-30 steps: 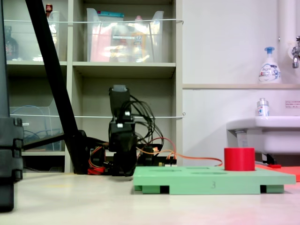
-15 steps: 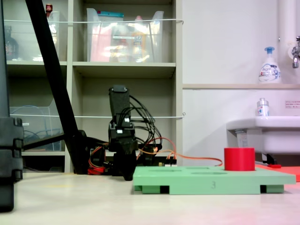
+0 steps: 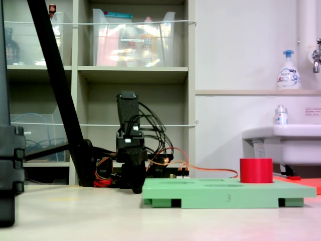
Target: Put the cylinder block into the corresponding hole
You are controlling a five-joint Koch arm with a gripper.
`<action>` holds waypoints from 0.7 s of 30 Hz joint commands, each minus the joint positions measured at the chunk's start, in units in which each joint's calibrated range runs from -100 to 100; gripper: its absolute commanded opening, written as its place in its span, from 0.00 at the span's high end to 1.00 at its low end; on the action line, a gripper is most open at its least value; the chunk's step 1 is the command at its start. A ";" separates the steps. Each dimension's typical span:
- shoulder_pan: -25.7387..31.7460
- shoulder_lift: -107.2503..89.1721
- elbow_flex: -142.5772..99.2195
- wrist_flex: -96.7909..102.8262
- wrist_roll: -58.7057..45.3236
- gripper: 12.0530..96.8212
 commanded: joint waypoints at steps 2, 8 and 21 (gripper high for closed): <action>-0.20 -0.41 -1.18 -5.72 -0.15 0.56; -0.29 -0.41 -1.18 -5.81 0.05 0.56; -5.86 -0.41 -1.18 -5.62 -0.24 0.56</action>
